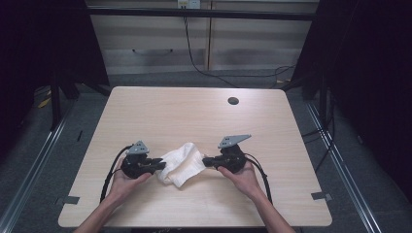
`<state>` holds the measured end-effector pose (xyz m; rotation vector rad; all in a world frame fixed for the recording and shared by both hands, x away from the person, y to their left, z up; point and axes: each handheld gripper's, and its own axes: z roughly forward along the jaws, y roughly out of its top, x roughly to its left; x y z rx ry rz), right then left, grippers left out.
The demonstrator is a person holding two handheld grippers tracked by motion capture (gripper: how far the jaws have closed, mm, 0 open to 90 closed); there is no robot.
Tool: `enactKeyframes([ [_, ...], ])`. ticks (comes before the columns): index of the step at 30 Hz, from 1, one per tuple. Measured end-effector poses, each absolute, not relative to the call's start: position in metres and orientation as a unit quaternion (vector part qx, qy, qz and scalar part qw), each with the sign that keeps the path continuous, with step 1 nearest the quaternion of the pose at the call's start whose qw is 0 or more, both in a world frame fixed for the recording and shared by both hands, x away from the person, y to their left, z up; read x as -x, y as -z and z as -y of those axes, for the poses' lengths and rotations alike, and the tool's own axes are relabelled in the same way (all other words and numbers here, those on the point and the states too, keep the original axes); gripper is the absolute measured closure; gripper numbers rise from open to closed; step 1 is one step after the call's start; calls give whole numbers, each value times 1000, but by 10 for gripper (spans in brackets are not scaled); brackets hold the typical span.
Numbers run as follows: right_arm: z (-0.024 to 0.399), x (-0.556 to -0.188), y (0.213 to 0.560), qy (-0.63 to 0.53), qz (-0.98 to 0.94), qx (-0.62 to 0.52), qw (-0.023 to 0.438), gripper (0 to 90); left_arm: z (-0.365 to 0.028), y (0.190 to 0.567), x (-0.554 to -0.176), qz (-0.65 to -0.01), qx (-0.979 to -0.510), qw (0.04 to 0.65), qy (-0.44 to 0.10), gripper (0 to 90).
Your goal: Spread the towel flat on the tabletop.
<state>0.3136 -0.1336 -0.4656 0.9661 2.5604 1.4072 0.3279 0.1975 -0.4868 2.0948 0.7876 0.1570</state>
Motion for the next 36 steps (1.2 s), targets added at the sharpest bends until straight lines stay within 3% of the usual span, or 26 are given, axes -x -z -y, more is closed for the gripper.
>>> enactKeyframes([
  [19,105,-335,450,-478,-825,-302,22,892,-182,464,-308,-287,-833,469,-69,492],
  [36,69,-344,445,-479,-829,-289,11,890,-154,466,-312,-275,-840,464,-57,374],
])
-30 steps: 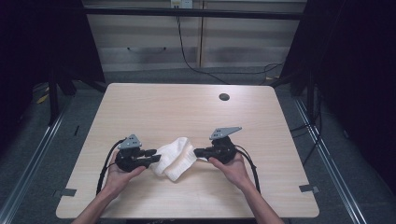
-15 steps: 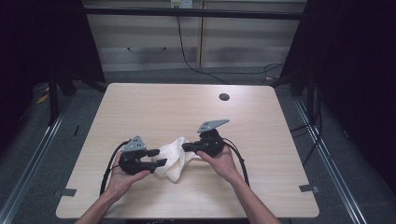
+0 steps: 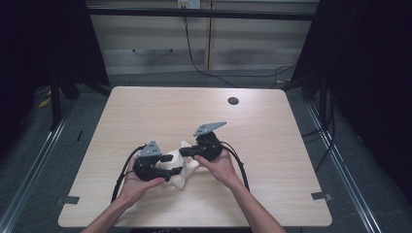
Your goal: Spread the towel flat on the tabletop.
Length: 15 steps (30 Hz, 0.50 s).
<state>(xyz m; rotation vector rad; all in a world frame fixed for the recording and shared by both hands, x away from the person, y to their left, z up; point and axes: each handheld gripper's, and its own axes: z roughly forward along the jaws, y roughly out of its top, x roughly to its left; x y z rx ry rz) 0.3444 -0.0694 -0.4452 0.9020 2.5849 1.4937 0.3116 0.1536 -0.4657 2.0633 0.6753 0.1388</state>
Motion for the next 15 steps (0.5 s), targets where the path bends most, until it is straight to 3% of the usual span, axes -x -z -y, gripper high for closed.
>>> enactKeyframes([
  [3,66,-344,446,-479,-829,-289,10,889,-146,467,-316,-277,-843,456,-63,354],
  [5,66,-344,447,-482,-826,-291,10,888,-142,472,-319,-283,-843,453,-61,386],
  [8,65,-344,447,-485,-825,-291,9,881,-141,473,-320,-277,-843,457,-65,646],
  [10,66,-343,447,-488,-823,-291,8,851,-144,473,-321,-280,-841,460,-62,749],
  [12,69,-342,447,-494,-819,-294,10,766,-146,475,-323,-284,-837,463,-60,830],
  [15,75,-339,445,-503,-810,-300,15,690,-149,475,-323,-283,-838,464,-54,848],
])
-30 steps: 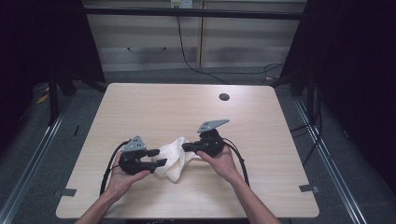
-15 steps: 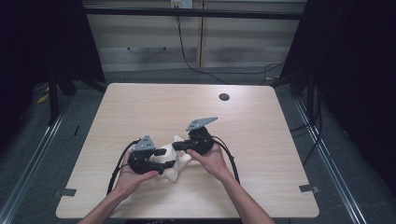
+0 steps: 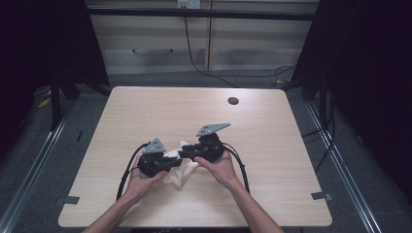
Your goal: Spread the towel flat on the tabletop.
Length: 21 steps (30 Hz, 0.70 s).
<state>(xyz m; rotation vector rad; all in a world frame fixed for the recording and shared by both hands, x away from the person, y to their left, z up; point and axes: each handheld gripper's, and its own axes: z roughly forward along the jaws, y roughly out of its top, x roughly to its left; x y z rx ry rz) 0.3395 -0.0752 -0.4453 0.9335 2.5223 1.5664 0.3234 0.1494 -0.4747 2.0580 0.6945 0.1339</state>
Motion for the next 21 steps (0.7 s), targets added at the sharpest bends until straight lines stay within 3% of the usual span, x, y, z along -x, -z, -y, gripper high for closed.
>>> enactKeyframes([
  [3,91,-338,443,-512,-799,-315,29,674,-153,475,-324,-287,-836,464,-55,849],
  [8,117,-345,459,-472,-805,-356,47,722,-157,478,-324,-290,-837,462,-54,849],
  [21,109,-355,503,-414,-831,-369,43,696,-161,481,-323,-290,-839,458,-56,848],
])
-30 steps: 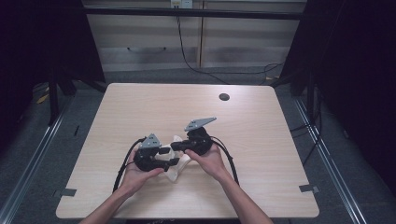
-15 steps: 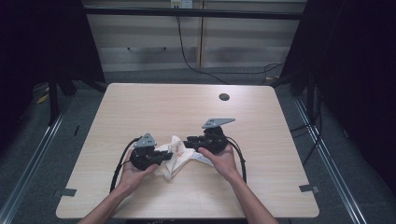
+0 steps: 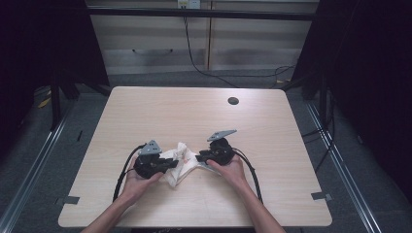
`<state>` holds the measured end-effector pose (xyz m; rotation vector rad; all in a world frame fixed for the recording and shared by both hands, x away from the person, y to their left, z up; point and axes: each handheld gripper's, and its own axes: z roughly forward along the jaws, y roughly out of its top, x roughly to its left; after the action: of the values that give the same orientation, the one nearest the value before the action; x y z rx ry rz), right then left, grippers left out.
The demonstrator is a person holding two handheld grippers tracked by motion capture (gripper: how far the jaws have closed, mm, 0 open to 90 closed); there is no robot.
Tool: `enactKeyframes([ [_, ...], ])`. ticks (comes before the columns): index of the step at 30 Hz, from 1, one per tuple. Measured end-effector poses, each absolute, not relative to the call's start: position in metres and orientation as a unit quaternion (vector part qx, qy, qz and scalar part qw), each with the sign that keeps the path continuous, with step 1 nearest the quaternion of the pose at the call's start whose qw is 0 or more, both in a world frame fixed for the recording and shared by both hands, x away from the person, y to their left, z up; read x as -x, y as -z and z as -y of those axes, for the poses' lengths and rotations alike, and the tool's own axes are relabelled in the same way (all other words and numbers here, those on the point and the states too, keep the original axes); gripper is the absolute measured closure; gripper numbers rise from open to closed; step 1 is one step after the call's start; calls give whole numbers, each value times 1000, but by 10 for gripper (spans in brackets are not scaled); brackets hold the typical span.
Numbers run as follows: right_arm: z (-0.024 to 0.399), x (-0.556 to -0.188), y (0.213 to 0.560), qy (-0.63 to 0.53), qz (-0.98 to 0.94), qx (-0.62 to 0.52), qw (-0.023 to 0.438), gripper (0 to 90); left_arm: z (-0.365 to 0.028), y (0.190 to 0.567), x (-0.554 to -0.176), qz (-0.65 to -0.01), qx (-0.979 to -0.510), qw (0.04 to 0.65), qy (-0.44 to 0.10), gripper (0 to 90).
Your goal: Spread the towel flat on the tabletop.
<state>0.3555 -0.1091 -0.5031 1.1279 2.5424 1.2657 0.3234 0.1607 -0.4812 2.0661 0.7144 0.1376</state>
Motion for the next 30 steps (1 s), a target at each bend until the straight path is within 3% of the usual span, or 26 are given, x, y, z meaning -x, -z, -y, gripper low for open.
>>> enactKeyframes([
  [1,108,-355,505,-409,-835,-366,46,702,-161,481,-324,-290,-839,457,-57,847],
  [4,105,-352,507,-407,-839,-359,50,847,-163,481,-324,-293,-836,460,-58,847],
  [6,104,-351,505,-406,-841,-352,56,879,-166,480,-324,-296,-835,460,-61,847],
  [30,168,-341,441,-449,-802,-370,135,885,-219,445,-328,-326,-782,523,-93,850],
])
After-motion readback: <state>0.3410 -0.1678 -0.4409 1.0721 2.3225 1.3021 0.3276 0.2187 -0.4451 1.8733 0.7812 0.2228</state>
